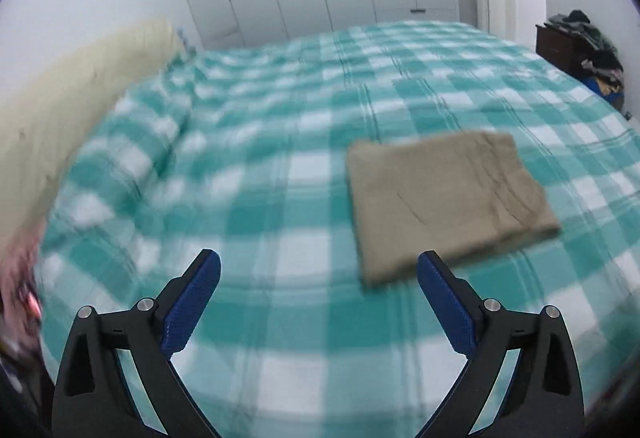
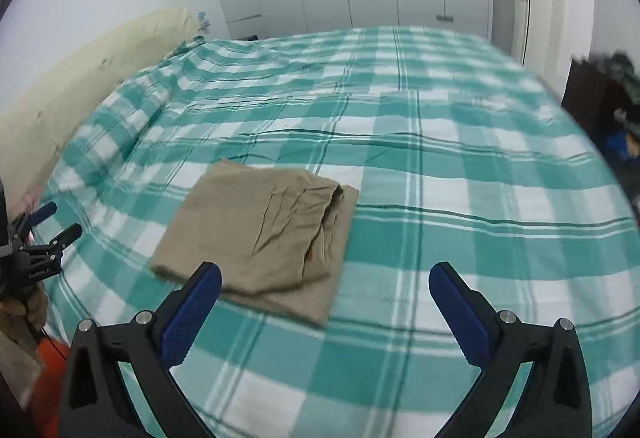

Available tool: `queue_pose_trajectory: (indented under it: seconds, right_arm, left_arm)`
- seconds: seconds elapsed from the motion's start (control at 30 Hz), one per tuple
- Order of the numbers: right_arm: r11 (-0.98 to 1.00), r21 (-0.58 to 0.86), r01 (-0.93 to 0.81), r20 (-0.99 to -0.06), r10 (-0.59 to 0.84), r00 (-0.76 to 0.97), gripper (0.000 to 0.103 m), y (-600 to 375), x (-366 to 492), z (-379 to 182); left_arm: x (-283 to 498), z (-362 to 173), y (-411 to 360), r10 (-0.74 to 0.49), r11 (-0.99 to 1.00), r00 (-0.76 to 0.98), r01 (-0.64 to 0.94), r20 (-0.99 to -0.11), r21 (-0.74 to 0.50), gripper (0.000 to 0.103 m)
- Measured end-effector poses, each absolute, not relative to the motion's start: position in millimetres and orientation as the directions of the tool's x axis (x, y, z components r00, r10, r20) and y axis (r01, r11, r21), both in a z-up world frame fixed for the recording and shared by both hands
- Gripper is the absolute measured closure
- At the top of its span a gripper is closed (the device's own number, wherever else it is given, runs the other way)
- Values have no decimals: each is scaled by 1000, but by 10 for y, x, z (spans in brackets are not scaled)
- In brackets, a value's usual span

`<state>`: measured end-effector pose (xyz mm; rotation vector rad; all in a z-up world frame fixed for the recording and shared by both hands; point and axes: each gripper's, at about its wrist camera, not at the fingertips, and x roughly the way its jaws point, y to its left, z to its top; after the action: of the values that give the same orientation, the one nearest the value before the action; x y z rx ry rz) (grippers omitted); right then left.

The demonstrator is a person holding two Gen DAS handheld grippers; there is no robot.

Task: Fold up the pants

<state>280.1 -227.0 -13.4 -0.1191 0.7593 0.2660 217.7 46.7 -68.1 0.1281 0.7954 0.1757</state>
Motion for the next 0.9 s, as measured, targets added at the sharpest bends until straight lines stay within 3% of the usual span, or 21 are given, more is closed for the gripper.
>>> queue_pose_trajectory:
  seconds: [0.1,0.27,0.53,0.9]
  right_arm:
    - [955,-46,-293,-678,186,711,0,-2166,2321,-171]
    - [970,-12,-245,-731,158,664,0,-2000,1668,-426]
    - [969,-7,-245,-814,137,565,0,-1702,1069,-507]
    - [954,-168,-248,-742,44,669,0,-1490,863,-45]
  left_arm:
    - [1814,-687,384,148,989,679,-111,-719,99,4]
    - [1396,-730,175,221,974,600,-93,-769,207,4]
    - [1024,-646,197,116,993,537,-43,-836,111,4]
    - [935,-398,145,99,995,566,-42,-819,91,4]
